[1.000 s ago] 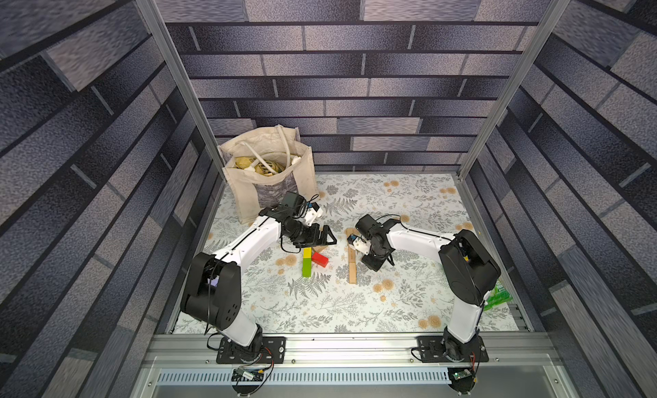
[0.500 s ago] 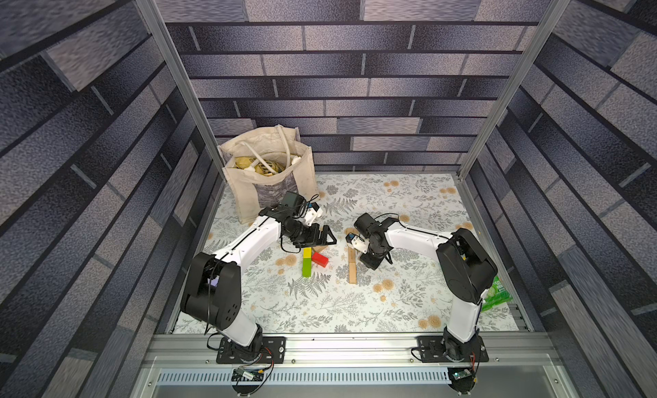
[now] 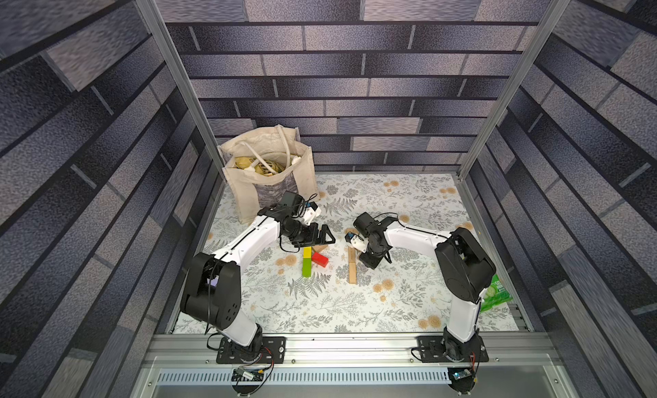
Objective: Assemble the letter k with building blocks
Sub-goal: Assemble the building block at the center of the board.
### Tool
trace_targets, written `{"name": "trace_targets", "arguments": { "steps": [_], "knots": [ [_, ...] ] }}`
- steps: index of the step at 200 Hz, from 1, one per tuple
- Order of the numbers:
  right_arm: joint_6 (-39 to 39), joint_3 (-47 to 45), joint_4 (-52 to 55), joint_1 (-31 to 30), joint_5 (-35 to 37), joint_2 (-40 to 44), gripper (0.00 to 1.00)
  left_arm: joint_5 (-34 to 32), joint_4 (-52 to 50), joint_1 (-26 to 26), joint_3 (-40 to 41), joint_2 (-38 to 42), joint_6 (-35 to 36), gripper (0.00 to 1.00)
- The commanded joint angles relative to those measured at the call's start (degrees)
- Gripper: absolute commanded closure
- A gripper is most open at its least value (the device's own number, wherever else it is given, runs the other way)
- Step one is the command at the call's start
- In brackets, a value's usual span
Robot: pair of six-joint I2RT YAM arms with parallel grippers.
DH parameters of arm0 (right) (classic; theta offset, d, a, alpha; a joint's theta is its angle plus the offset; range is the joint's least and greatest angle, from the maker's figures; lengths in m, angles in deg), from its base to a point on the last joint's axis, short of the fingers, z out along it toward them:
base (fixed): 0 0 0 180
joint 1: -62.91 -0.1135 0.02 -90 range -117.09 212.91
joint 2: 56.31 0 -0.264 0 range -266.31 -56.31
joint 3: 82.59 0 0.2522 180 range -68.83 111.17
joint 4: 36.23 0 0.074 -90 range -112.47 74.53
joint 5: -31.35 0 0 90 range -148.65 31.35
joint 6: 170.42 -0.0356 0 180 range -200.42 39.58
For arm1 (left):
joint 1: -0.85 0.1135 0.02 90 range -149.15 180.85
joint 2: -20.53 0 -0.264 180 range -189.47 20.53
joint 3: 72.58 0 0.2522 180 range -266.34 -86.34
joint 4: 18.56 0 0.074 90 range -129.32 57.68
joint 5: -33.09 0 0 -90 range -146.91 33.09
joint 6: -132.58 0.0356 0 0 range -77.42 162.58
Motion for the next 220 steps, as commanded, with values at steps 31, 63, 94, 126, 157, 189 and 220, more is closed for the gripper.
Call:
{"name": "trace_targets", "arguments": {
  "steps": [31, 63, 94, 126, 157, 189, 220],
  "knots": [
    [0.34, 0.7, -0.97, -0.32, -1.18, -2.54, 0.88, -0.24, -1.29, 0.37, -0.56, -0.09, 1.66, 0.0],
    [0.34, 0.92, -1.07, -0.38, -1.2, -2.94, 0.88, -0.21, -1.28, 0.44, -0.56, -0.25, 1.66, 0.0],
    [0.42, 1.09, -0.89, -0.36, -1.06, -3.53, 0.88, -0.28, -1.48, 0.43, -0.65, -0.21, 1.66, 0.0],
    [0.41, 1.22, -1.0, -0.29, -0.7, -3.94, 0.88, -0.2, -1.46, 0.54, -0.65, -0.36, 1.66, 0.0],
    [0.43, 1.29, -0.85, -0.38, 0.12, -4.38, 0.88, -0.12, -1.43, 0.47, -0.58, -0.32, 1.66, 0.0],
    [0.43, 1.49, -0.72, -0.36, 0.44, -4.55, 0.88, 0.03, -1.34, 0.52, -0.49, -0.2, 1.66, 0.0],
    [0.43, 1.37, -0.83, -0.37, 0.9, -4.63, 0.88, 0.18, -1.3, 0.47, -0.47, -0.31, 1.57, 0.0]
  ]
}}
